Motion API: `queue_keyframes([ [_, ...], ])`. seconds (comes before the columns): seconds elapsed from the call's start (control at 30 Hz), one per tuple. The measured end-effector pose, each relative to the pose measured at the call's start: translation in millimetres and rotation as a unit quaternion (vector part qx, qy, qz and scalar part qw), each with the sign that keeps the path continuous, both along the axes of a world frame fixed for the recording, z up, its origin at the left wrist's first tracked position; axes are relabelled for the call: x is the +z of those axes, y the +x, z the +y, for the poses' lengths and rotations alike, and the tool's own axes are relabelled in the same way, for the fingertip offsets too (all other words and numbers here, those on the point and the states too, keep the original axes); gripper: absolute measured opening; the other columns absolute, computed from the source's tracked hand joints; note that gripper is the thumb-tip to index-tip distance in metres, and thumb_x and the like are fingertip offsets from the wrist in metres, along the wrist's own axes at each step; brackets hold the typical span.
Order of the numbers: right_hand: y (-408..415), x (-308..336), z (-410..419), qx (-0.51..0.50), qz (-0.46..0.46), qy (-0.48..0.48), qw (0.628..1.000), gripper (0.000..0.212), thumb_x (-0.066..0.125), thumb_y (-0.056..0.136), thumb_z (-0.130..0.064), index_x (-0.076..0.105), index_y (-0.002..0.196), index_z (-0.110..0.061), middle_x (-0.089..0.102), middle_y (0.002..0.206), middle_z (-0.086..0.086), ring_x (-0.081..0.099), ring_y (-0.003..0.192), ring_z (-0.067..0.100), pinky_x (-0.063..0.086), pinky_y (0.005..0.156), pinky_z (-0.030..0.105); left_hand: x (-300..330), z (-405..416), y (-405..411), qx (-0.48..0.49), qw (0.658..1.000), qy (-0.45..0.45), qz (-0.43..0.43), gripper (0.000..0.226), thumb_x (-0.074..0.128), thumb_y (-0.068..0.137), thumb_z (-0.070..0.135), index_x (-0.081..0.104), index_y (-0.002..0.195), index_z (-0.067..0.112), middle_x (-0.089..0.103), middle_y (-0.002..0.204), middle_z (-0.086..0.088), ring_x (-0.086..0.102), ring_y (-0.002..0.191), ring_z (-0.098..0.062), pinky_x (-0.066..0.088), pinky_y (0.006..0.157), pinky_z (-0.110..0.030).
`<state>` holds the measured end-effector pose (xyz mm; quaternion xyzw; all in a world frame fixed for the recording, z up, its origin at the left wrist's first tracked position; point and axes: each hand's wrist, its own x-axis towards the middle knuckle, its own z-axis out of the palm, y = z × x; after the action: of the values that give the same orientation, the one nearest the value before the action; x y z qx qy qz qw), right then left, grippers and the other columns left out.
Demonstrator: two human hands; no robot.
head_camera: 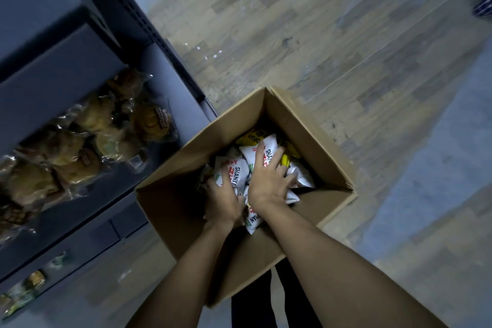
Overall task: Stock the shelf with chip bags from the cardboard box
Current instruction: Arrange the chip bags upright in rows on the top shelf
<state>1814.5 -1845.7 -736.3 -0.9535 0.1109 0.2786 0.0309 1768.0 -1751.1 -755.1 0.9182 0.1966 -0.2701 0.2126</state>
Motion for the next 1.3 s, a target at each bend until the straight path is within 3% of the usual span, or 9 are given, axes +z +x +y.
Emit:
queue_keyframes([
  [0.1, 1, 38, -10, 0.008, -0.018, 0.094, 0.995, 0.084, 0.052, 0.09, -0.01, 0.0, 0.156, -0.021, 0.022, 0.148, 0.019, 0.049, 0.118, 0.035, 0.037, 0.103, 0.043, 46, 0, 4, 0.053, 0.996, -0.07, 0.015, 0.089, 0.073, 0.07, 0.048, 0.035, 0.145, 0.019, 0.054, 0.136, -0.011, 0.054, 0.121, -0.03, 0.044, 0.094, -0.031],
  [0.2, -1, 84, -21, 0.033, 0.002, 0.149, 0.988, 0.078, 0.048, 0.093, -0.013, 0.003, 0.156, -0.026, 0.026, 0.148, 0.014, 0.049, 0.12, 0.035, 0.044, 0.091, 0.043, 95, 3, 6, 0.058, 0.995, -0.07, 0.048, 0.103, 0.064, 0.06, 0.07, 0.026, 0.146, 0.027, 0.054, 0.137, -0.006, 0.055, 0.12, -0.031, 0.044, 0.096, -0.033],
  [0.3, -4, 125, -29, 0.051, -0.012, 0.144, 0.988, 0.071, 0.046, 0.096, -0.017, 0.01, 0.154, -0.033, 0.034, 0.142, 0.01, 0.055, 0.115, 0.034, 0.045, 0.085, 0.041, 142, 7, 4, 0.063, 0.996, -0.034, 0.059, 0.097, 0.059, 0.071, 0.065, 0.018, 0.149, 0.026, 0.052, 0.137, -0.01, 0.055, 0.118, -0.033, 0.045, 0.095, -0.035],
  [0.5, -28, 190, -37, 0.071, -0.03, 0.146, 0.986, 0.06, 0.048, 0.097, -0.03, 0.023, 0.151, -0.036, 0.038, 0.134, 0.008, 0.061, 0.104, 0.03, 0.045, 0.08, 0.033, 215, 19, -31, 0.099, 0.992, -0.047, -0.057, 0.076, 0.053, 0.077, 0.055, 0.03, 0.145, 0.032, 0.064, 0.115, -0.003, 0.062, 0.104, -0.028, 0.052, 0.084, -0.035],
  [0.7, -63, 254, -16, 0.108, -0.075, 0.165, 0.978, 0.062, 0.051, 0.09, -0.049, 0.024, 0.146, -0.046, 0.04, 0.124, 0.001, 0.06, 0.104, 0.024, 0.048, 0.081, 0.032, 270, 52, -67, 0.069, 0.992, 0.01, -0.106, 0.078, 0.042, 0.081, 0.058, 0.02, 0.15, 0.029, 0.045, 0.141, -0.001, 0.049, 0.125, -0.025, 0.046, 0.096, -0.036],
  [0.83, -88, 309, 13, 0.136, -0.129, 0.196, 0.962, 0.059, 0.052, 0.088, -0.048, 0.027, 0.141, -0.049, 0.041, 0.121, -0.001, 0.061, 0.1, 0.022, 0.046, 0.074, 0.03, 328, 84, -106, 0.062, 0.987, 0.019, -0.146, 0.059, 0.035, 0.083, 0.061, 0.038, 0.135, 0.033, 0.064, 0.112, 0.002, 0.063, 0.099, -0.026, 0.055, 0.078, -0.039],
  [0.93, -105, 349, 40, 0.167, -0.143, 0.229, 0.948, 0.057, 0.048, 0.091, -0.049, 0.025, 0.143, -0.044, 0.043, 0.129, 0.002, 0.06, 0.106, 0.025, 0.048, 0.079, 0.034, 373, 107, -142, 0.083, 0.976, 0.047, -0.193, 0.062, 0.034, 0.084, 0.069, 0.03, 0.136, 0.036, 0.064, 0.11, -0.001, 0.063, 0.098, -0.03, 0.053, 0.08, -0.041],
  [1.13, -139, 437, 101, 0.207, -0.267, 0.307, 0.89, 0.052, 0.052, 0.094, -0.037, 0.034, 0.142, -0.034, 0.044, 0.127, 0.007, 0.055, 0.109, 0.033, 0.048, 0.081, 0.04, 467, 146, -198, 0.13, 0.925, 0.126, -0.335, 0.069, 0.044, 0.079, 0.055, 0.024, 0.143, 0.038, 0.059, 0.115, 0.0, 0.059, 0.105, -0.028, 0.049, 0.082, -0.039],
  [1.3, -150, 519, 137, 0.255, -0.386, 0.361, 0.81, 0.044, 0.053, 0.091, -0.038, 0.041, 0.133, -0.035, 0.047, 0.108, 0.001, 0.059, 0.092, 0.03, 0.051, 0.071, 0.04, 548, 171, -211, 0.171, 0.863, 0.149, -0.451, 0.067, 0.051, 0.079, 0.055, 0.026, 0.14, 0.041, 0.056, 0.107, 0.005, 0.06, 0.098, -0.024, 0.05, 0.081, -0.038],
])
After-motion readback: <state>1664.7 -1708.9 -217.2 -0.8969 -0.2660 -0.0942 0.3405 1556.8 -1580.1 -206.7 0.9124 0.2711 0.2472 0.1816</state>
